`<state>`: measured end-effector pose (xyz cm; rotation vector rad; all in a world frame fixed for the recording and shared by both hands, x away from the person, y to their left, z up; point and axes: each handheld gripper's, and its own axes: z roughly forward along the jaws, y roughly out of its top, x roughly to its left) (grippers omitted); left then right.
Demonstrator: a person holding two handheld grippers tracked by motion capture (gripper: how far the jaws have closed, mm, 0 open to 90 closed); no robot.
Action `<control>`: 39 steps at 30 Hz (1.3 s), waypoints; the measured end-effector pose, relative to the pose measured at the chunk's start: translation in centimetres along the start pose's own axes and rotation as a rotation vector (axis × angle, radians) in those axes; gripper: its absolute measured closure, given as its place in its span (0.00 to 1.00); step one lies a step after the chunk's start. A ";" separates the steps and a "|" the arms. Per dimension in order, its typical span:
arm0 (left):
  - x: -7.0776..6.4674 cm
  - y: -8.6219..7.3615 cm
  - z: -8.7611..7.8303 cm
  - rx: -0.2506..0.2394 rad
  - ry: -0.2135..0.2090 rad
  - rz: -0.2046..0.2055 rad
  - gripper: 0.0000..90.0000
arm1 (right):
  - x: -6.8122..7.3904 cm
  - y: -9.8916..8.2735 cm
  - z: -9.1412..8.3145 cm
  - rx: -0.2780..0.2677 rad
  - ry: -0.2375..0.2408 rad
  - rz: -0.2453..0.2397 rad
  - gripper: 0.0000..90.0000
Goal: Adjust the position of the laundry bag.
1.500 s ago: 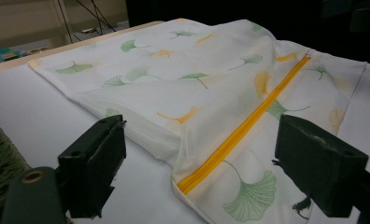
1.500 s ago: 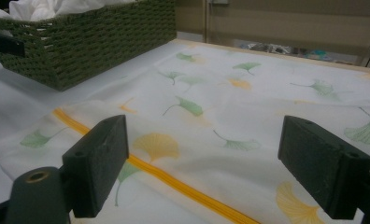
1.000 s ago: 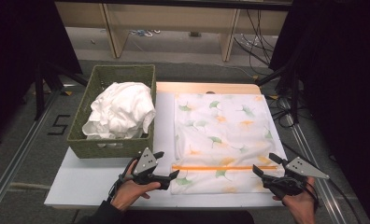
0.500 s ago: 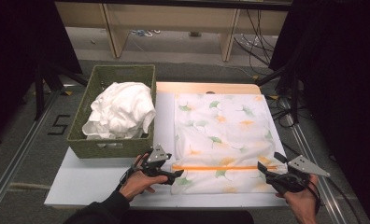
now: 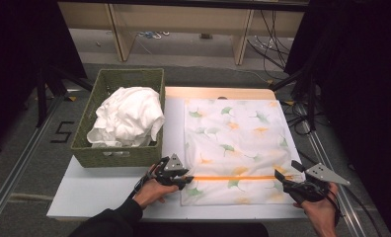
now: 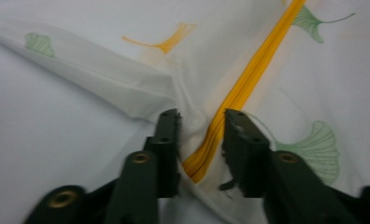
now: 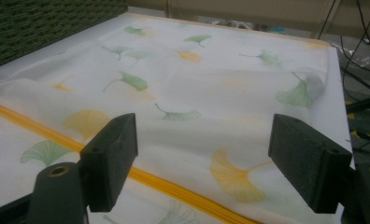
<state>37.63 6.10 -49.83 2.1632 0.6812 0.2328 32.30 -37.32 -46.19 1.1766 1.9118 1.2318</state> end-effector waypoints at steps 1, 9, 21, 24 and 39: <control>0.0 0.2 0.2 -0.006 0.014 0.028 0.89 | -0.5 0.0 0.1 0.023 0.025 0.046 0.33; 0.3 0.3 -0.2 -0.008 0.005 -0.007 0.95 | -3.8 0.9 1.7 0.092 -0.077 0.058 0.49; 0.8 0.3 -0.8 -0.004 0.024 0.009 0.95 | -7.6 1.8 7.5 0.232 -0.029 0.176 0.61; 0.7 0.2 -0.8 -0.018 0.018 -0.034 0.95 | -7.9 1.6 8.5 0.276 -0.013 0.194 0.75; 2.0 -1.1 -3.6 0.009 0.067 -0.047 0.95 | -5.3 3.5 11.3 0.259 0.060 0.061 1.00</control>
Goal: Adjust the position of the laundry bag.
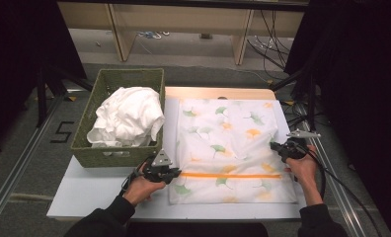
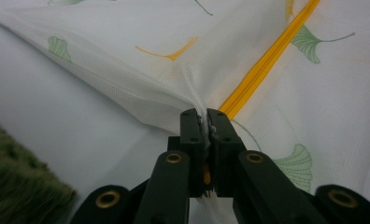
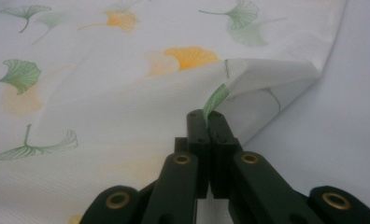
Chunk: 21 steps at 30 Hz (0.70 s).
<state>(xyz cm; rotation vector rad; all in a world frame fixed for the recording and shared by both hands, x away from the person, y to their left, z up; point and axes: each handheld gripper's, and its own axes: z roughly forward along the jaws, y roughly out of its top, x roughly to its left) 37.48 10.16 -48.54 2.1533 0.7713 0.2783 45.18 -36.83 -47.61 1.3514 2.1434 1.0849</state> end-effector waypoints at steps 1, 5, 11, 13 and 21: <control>0.0 -0.3 -0.2 -0.003 0.001 -0.016 0.95 | 0.3 0.3 0.2 0.003 0.002 -0.020 1.00; 0.3 -0.7 -0.8 0.002 0.016 -0.006 0.95 | 1.5 0.8 0.7 0.004 0.007 -0.025 1.00; 0.6 -1.2 -1.2 0.003 0.021 -0.045 0.95 | 2.7 1.1 1.1 0.001 0.030 -0.081 1.00; 0.4 -1.0 -0.9 0.022 0.006 -0.024 0.95 | 2.6 1.0 1.1 0.011 0.026 -0.089 1.00; 0.0 -0.7 0.0 0.014 -0.010 -0.030 0.95 | 2.2 1.2 0.8 -0.003 0.001 -0.106 1.00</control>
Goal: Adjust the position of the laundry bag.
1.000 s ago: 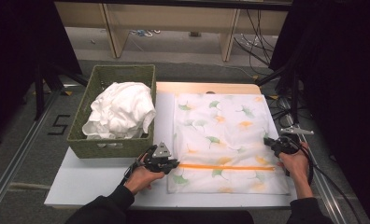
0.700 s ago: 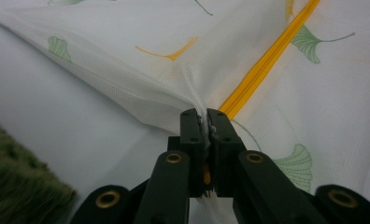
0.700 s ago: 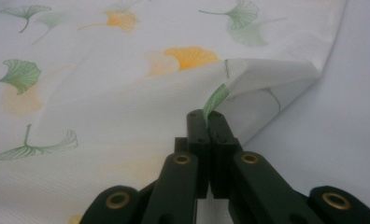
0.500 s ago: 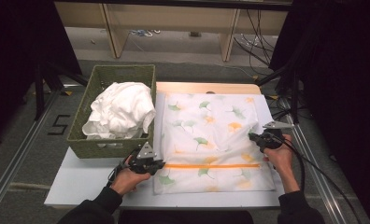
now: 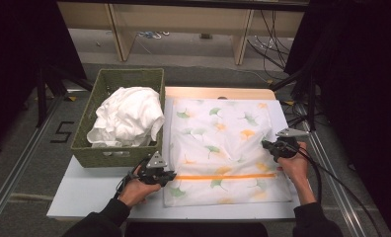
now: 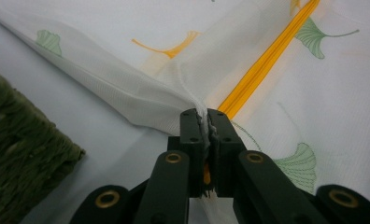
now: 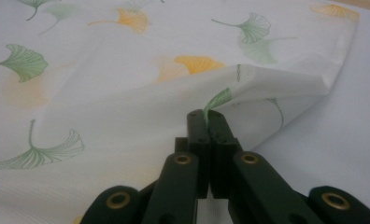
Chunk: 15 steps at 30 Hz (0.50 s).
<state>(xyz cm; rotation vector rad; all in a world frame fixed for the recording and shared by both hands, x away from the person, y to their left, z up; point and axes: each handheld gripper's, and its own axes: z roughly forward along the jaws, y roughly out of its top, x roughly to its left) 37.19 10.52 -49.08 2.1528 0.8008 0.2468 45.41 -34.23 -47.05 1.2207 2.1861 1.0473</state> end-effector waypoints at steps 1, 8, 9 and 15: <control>0.1 0.3 0.3 0.005 0.009 0.008 0.95 | -0.5 0.1 0.2 0.001 -0.006 0.003 1.00; 0.9 0.6 0.8 -0.005 0.023 -0.023 0.95 | -1.3 0.2 0.7 -0.011 -0.007 0.023 1.00; 0.9 0.6 0.7 -0.004 0.023 -0.024 0.95 | -1.2 0.2 0.7 -0.008 -0.005 0.020 1.00; 0.6 0.4 0.4 0.009 0.016 -0.016 0.95 | -1.0 0.2 0.3 -0.022 0.008 0.027 0.91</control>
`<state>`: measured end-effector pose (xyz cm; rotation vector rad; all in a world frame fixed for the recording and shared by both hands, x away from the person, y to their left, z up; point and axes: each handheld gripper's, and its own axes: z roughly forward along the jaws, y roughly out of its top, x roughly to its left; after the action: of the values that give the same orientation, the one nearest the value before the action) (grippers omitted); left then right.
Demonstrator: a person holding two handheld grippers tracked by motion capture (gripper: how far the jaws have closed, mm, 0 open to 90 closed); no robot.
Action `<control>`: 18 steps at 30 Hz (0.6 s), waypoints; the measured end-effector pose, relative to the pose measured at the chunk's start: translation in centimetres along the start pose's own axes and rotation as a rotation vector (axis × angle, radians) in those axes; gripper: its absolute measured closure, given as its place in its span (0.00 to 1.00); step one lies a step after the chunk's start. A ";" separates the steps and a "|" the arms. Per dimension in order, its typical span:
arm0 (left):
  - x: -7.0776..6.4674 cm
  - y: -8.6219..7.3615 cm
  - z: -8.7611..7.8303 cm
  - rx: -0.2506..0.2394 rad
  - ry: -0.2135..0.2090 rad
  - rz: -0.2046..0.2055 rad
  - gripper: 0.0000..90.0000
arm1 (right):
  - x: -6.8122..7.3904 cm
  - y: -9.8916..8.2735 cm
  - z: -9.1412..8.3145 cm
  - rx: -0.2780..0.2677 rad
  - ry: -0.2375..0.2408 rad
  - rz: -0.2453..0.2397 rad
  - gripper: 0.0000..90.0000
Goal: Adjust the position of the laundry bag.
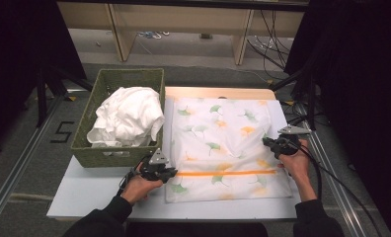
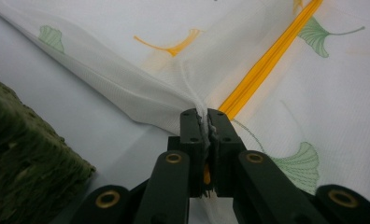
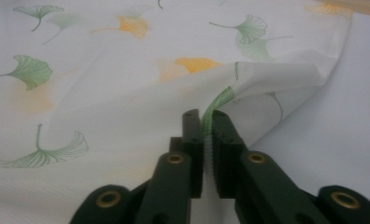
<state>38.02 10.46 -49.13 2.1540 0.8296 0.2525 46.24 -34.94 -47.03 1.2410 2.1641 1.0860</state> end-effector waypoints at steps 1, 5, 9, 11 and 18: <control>0.0 0.0 -0.1 0.007 -0.009 0.007 0.95 | 0.1 0.0 -0.2 0.003 -0.016 -0.002 0.89; -0.1 -0.3 -0.6 0.013 0.004 0.022 0.95 | 0.6 0.0 -1.0 -0.005 0.008 0.026 0.77; -0.1 -0.3 -0.8 0.014 -0.003 0.019 0.91 | 0.8 0.0 -2.4 -0.014 0.004 0.009 0.65; -0.4 -0.3 -1.0 0.013 -0.001 -0.002 0.80 | 0.9 0.0 -3.2 -0.017 0.036 0.031 0.61; -2.1 0.7 -2.3 -0.069 0.043 0.027 0.45 | 1.5 -1.3 -5.5 -0.004 0.036 -0.008 0.52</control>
<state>35.82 10.19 -46.88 2.1028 0.8050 0.3375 41.07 -36.39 -44.65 1.2185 2.1909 1.1173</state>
